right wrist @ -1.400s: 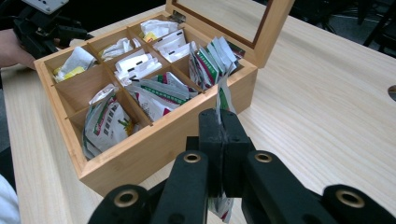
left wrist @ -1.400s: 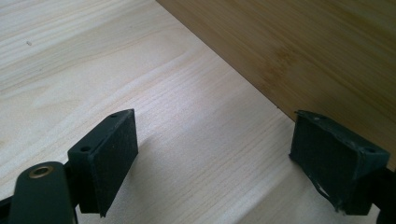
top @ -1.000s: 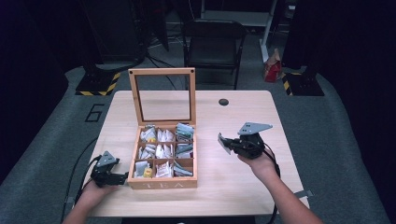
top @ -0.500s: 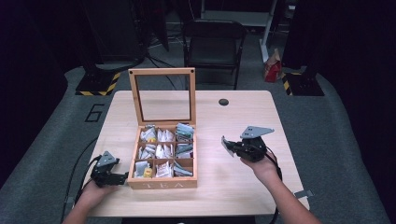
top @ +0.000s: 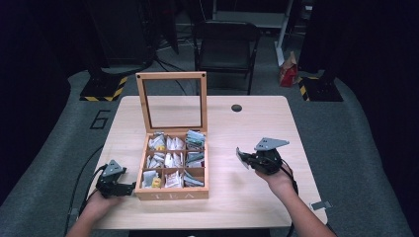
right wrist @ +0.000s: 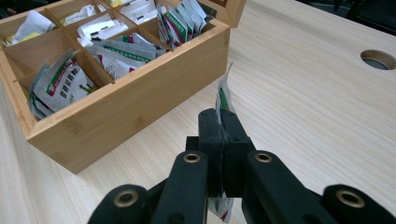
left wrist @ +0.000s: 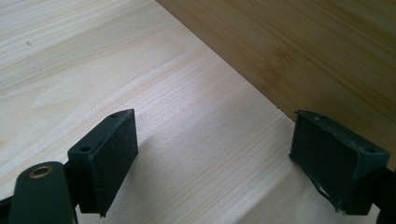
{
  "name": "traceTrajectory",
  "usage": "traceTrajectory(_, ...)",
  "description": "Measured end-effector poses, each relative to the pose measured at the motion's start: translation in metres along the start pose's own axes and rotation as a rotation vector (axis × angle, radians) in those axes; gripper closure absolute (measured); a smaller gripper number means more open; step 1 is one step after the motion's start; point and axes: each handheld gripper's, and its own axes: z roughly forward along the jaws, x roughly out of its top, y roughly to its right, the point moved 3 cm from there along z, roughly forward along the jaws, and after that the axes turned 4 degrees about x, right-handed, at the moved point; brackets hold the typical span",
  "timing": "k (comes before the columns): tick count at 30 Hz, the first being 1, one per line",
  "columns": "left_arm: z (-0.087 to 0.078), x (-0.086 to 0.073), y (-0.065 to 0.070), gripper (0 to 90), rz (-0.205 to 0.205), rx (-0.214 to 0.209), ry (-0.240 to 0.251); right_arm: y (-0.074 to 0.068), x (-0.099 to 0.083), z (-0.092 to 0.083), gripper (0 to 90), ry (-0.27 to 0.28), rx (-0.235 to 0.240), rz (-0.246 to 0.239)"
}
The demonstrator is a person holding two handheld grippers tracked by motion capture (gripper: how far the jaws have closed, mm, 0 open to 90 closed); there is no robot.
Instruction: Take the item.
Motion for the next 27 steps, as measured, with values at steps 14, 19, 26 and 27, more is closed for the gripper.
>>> traceTrajectory(14, 0.000, 0.000, 0.000, 14.8, -0.001, 0.001, 0.001, 0.003, -0.021, 0.011, 89.4, -0.029, -0.026, 0.011)
traceTrajectory(19, 0.000, 0.000, 0.000, 14.8, -0.001, 0.001, 0.001, 0.004, -0.027, 0.013, 89.4, -0.038, -0.034, 0.020)
traceTrajectory(26, 0.000, 0.000, 0.000, 14.8, -0.001, 0.001, 0.001, 0.004, -0.037, 0.020, 89.3, -0.058, -0.046, 0.011)
traceTrajectory(27, 0.000, 0.000, 0.000, 14.8, -0.001, 0.001, 0.001, 0.004, -0.037, 0.021, 89.2, -0.058, -0.046, 0.013)
